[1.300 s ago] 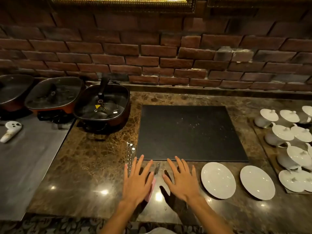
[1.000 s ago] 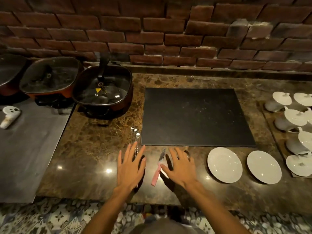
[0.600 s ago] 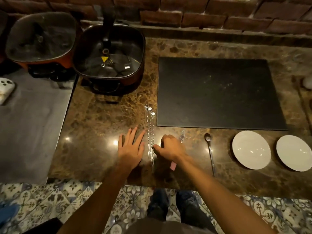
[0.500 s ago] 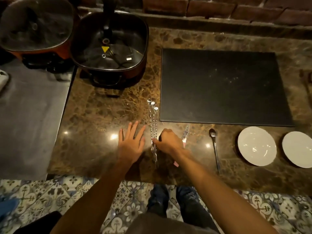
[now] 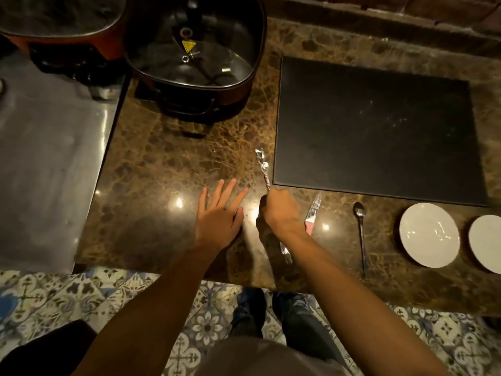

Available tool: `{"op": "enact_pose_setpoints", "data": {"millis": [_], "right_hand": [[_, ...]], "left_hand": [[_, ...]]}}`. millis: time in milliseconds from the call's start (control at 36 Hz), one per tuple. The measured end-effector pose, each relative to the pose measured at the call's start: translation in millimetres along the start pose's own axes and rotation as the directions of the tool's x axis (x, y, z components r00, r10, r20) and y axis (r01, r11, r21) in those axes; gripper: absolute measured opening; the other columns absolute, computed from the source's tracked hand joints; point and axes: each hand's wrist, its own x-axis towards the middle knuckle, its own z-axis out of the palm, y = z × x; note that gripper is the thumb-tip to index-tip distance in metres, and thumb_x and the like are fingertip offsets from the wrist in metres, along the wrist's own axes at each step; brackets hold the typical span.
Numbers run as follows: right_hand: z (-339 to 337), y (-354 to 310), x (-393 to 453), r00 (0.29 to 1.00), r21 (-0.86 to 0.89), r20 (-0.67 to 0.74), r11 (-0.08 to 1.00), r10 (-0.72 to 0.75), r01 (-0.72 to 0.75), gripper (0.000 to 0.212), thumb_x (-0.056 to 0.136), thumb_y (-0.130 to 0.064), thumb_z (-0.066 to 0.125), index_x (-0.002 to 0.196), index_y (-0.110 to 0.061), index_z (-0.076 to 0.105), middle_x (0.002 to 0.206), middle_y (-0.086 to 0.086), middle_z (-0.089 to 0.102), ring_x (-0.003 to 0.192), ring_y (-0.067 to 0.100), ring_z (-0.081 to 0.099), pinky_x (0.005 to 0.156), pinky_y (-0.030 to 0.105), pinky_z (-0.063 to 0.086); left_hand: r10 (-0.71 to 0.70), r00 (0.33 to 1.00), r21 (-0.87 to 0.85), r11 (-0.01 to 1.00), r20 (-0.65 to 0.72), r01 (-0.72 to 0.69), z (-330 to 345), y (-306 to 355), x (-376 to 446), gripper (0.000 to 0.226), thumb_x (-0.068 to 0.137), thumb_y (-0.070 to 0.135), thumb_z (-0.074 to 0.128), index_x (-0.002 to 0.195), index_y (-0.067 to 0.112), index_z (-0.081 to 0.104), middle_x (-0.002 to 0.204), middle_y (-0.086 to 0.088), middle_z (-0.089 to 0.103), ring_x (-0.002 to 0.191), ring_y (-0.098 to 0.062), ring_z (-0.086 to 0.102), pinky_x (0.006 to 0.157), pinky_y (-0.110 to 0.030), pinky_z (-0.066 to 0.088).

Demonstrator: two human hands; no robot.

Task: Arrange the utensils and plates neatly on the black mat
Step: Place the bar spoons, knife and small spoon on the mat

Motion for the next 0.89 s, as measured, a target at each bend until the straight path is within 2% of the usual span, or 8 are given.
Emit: {"op": "enact_pose_setpoints", "data": {"millis": [278, 472, 528, 583, 667, 722, 806, 889], "right_hand": [[1, 8, 7, 0.994, -0.161, 0.030, 0.981, -0.106, 0.109, 0.025, 0.088, -0.007, 0.062, 0.112, -0.006, 0.067, 0.111, 0.015, 0.067, 0.103, 0.035, 0.066, 0.079, 0.040, 0.054], [7, 19, 7, 0.983, -0.145, -0.012, 0.973, -0.182, 0.178, 0.023, 0.087, -0.003, 0.055, 0.106, -0.001, 0.069, 0.104, 0.020, 0.069, 0.095, 0.039, 0.067, 0.070, 0.040, 0.050], [8, 23, 10, 0.979, -0.087, 0.002, 0.976, -0.203, 0.202, 0.020, 0.087, -0.011, 0.059, 0.101, -0.003, 0.070, 0.100, 0.020, 0.069, 0.091, 0.039, 0.067, 0.069, 0.038, 0.051], [5, 29, 17, 0.973, 0.020, 0.046, 0.975, -0.224, 0.223, 0.017, 0.081, -0.022, 0.065, 0.084, -0.006, 0.071, 0.086, 0.019, 0.069, 0.081, 0.036, 0.067, 0.063, 0.031, 0.048], [-2, 43, 27, 0.969, 0.225, 0.087, 0.952, -0.229, 0.205, 0.028, 0.072, -0.027, 0.069, 0.053, -0.013, 0.053, 0.053, 0.003, 0.054, 0.056, 0.021, 0.055, 0.044, 0.021, 0.032], [-8, 53, 33, 0.969, 0.304, 0.057, 0.929, -0.239, 0.211, 0.033, 0.072, -0.028, 0.071, 0.052, -0.015, 0.048, 0.047, -0.001, 0.051, 0.050, 0.016, 0.050, 0.043, 0.025, 0.033], [-21, 65, 48, 0.975, 0.380, 0.027, 0.904, -0.222, 0.195, 0.024, 0.076, -0.028, 0.064, 0.057, -0.013, 0.058, 0.052, 0.004, 0.068, 0.052, 0.012, 0.065, 0.058, 0.028, 0.051], [-40, 75, 75, 0.988, 0.482, -0.015, 0.865, -0.151, 0.140, 0.025, 0.079, -0.024, 0.062, 0.065, -0.003, 0.063, 0.050, 0.004, 0.069, 0.043, 0.005, 0.062, 0.051, 0.016, 0.050]], "left_hand": [[0.007, 0.998, -0.029, 1.000, -0.060, -0.009, -10, 3, -1, 0.053, 0.101, 0.039, 0.040, 0.153, 0.040, 0.041, 0.165, 0.003, 0.037, 0.153, -0.023, 0.034, 0.122, -0.057, 0.025], [-0.029, 0.999, 0.029, 0.999, -0.044, 0.030, -9, 6, 3, 0.053, 0.104, 0.040, 0.033, 0.157, 0.041, 0.033, 0.169, 0.005, 0.028, 0.156, -0.022, 0.027, 0.123, -0.056, 0.020], [-0.041, 0.997, 0.031, 0.999, -0.070, 0.043, -8, 10, 11, 0.054, 0.104, 0.040, 0.033, 0.157, 0.039, 0.033, 0.169, 0.003, 0.027, 0.156, -0.025, 0.027, 0.123, -0.059, 0.021], [-0.028, 0.995, 0.044, 0.998, -0.092, 0.033, -6, 14, 23, 0.054, 0.104, 0.041, 0.033, 0.158, 0.037, 0.033, 0.169, 0.001, 0.028, 0.156, -0.028, 0.027, 0.122, -0.061, 0.022], [0.024, 0.991, 0.066, 0.998, -0.132, -0.015, -5, 17, 47, 0.054, 0.105, 0.041, 0.032, 0.159, 0.037, 0.031, 0.168, -0.001, 0.029, 0.156, -0.029, 0.028, 0.121, -0.062, 0.024], [0.050, 0.983, 0.081, 0.996, -0.174, -0.037, -4, 20, 67, 0.052, 0.106, 0.040, 0.033, 0.158, 0.036, 0.034, 0.166, -0.002, 0.033, 0.154, -0.029, 0.032, 0.120, -0.062, 0.028], [0.076, 0.977, 0.070, 0.996, -0.198, -0.063, -3, 28, 98, 0.050, 0.107, 0.038, 0.035, 0.157, 0.035, 0.037, 0.165, -0.003, 0.036, 0.153, -0.029, 0.034, 0.118, -0.063, 0.030], [0.056, 0.980, 0.041, 0.998, -0.192, -0.049, -4, 38, 122, 0.049, 0.107, 0.037, 0.034, 0.156, 0.035, 0.038, 0.165, -0.003, 0.036, 0.153, -0.028, 0.035, 0.118, -0.062, 0.032]]}}
